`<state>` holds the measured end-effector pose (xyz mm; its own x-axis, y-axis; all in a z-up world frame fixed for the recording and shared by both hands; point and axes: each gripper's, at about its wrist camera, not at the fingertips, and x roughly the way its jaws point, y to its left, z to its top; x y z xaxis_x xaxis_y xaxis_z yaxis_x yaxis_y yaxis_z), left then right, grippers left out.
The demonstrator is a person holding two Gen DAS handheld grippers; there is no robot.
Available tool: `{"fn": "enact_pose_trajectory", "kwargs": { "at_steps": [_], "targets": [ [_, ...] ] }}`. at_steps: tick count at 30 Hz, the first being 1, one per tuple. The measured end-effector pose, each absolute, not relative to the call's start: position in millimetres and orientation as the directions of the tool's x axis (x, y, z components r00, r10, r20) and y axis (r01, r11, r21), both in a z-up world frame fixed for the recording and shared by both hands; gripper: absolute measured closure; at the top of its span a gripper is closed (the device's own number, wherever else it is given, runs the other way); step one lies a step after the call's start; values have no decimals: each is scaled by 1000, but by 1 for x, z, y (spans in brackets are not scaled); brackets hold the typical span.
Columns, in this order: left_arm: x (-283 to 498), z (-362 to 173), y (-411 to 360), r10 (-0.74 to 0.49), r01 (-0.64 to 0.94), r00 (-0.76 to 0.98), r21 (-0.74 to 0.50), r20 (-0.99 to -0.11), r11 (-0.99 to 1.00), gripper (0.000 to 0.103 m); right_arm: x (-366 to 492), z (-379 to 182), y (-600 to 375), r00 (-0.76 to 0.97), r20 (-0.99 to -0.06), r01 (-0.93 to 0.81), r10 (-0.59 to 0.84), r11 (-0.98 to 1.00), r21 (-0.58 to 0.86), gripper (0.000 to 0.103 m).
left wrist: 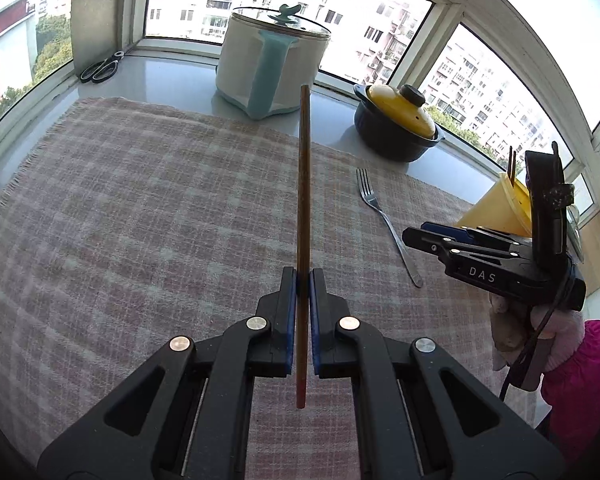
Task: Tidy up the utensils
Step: 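Lift the chopstick with the left gripper while the right gripper carries the fork toward the container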
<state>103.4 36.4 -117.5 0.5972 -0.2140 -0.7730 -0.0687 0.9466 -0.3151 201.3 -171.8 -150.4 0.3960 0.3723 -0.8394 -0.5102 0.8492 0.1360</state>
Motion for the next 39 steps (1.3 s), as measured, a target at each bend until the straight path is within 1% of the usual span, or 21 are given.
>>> {"fn": "enact_pose_trajectory", "kwargs": {
  "at_steps": [2, 7, 11, 14, 19, 22, 24, 25, 26, 33, 39],
  "targets": [
    [101, -119, 43, -215, -83, 599, -327, -772, 942, 99, 215, -155, -172, 407, -844, -498, 350, 859, 116, 66],
    [104, -122, 51, -218, -104, 599, -344, -770, 933, 99, 251, -165, -167, 415, -845, -459, 337, 880, 125, 59],
    [109, -125, 54, -219, -112, 596, -350, -772, 930, 99, 279, -176, -155, 397, -858, -452, 326, 883, 126, 59],
    [114, -126, 57, -220, -120, 597, -357, -771, 926, 99, 296, -186, -146, 394, -872, -456, 289, 886, 87, 59],
    [121, -129, 60, -225, -126, 596, -367, -770, 921, 99, 315, -198, -136, 374, -891, -461, 259, 885, 64, 59],
    [123, -130, 61, -227, -128, 597, -370, -770, 920, 99, 320, -202, -130, 367, -899, -467, 239, 883, 44, 65],
    [123, -130, 62, -227, -129, 597, -372, -769, 919, 99, 322, -206, -127, 371, -904, -473, 213, 881, 14, 74],
    [124, -130, 62, -226, -131, 598, -371, -769, 919, 99, 322, -205, -126, 377, -902, -476, 211, 879, 6, 75],
    [124, -129, 62, -224, -132, 599, -371, -769, 919, 99, 323, -205, -126, 378, -902, -477, 207, 879, 2, 81],
    [120, -122, 58, -208, -139, 618, -365, -758, 920, 99, 313, -194, -132, 403, -883, -485, 240, 874, 16, 81],
    [110, -108, 46, -184, -146, 649, -358, -738, 922, 99, 283, -159, -150, 479, -814, -502, 327, 863, 51, 81]
  ]
}}
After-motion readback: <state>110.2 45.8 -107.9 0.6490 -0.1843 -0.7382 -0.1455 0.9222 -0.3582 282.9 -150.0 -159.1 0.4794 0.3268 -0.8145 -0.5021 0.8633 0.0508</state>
